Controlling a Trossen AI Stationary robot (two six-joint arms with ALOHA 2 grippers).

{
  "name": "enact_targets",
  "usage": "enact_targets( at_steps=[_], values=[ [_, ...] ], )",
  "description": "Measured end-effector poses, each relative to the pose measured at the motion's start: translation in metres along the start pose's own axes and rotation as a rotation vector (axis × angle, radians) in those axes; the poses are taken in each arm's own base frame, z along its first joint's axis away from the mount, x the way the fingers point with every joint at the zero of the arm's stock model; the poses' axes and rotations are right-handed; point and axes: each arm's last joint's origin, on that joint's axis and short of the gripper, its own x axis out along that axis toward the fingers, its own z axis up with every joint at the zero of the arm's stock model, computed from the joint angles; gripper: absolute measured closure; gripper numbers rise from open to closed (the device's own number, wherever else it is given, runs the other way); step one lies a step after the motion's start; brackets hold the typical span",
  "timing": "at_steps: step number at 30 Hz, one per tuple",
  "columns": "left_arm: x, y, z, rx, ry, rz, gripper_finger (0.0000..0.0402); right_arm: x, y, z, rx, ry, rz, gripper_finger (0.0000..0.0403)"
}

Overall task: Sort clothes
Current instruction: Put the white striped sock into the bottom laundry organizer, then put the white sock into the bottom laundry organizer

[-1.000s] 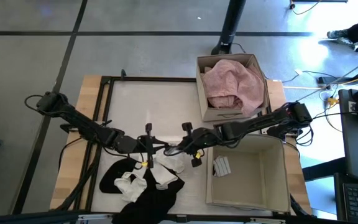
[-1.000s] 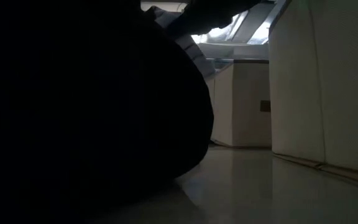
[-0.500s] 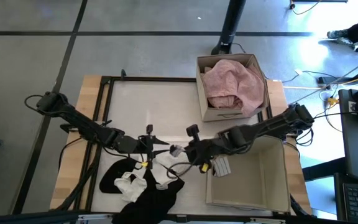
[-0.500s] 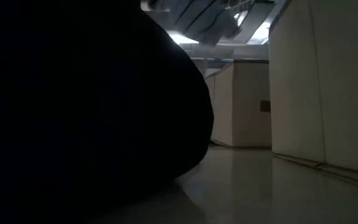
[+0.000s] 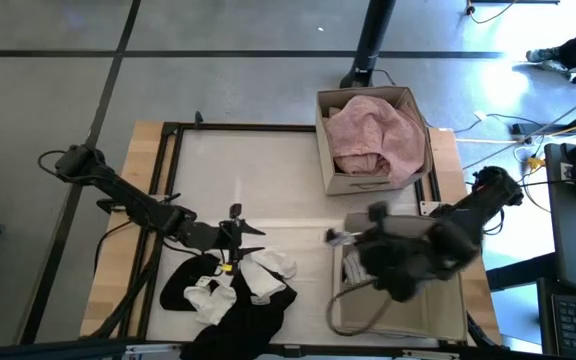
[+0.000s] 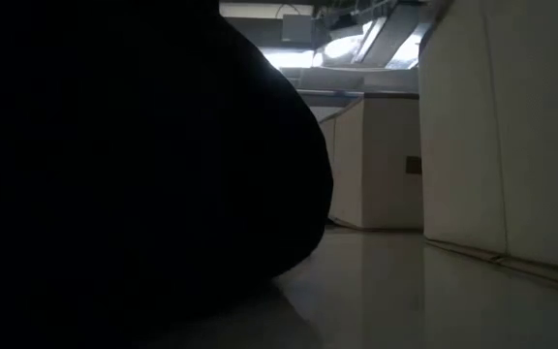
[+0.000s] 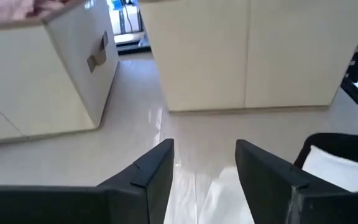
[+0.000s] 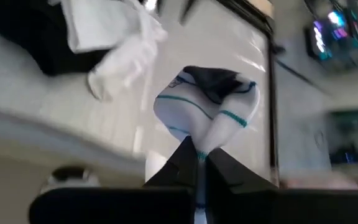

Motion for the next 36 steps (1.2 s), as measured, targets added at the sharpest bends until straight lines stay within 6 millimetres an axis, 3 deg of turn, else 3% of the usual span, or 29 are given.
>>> enact_targets(
  at_steps=[4,9,17,23,29,32,36],
  values=[
    [0.000,0.001,-0.005,-0.001,0.049,0.006,0.0242,-0.025,0.008,-0.024,0.111,0.072,-0.034,0.0392],
    [0.000,0.001,-0.009,-0.009,0.084,0.010,0.0242,-0.033,0.030,-0.033,0.149,0.040,0.000,0.0391],
    [0.000,0.001,-0.010,-0.008,0.092,0.011,0.0243,-0.001,0.054,-0.061,0.205,0.243,0.015,0.0385],
    [0.000,0.003,-0.014,-0.044,0.129,0.018,0.0243,0.012,0.065,-0.075,0.269,0.357,0.040,0.0302],
    [-0.011,0.004,-0.005,-0.058,0.213,-0.042,0.0243,0.010,0.052,-0.066,0.343,0.437,0.139,0.0196],
    [-0.023,0.004,0.004,-0.075,0.273,-0.054,0.0243,0.004,0.041,-0.054,0.362,0.394,0.189,0.0159],
    [-0.043,-0.001,0.010,-0.099,0.343,-0.107,0.0243,0.001,0.032,-0.031,0.327,0.188,0.199,0.0130]
  ],
)
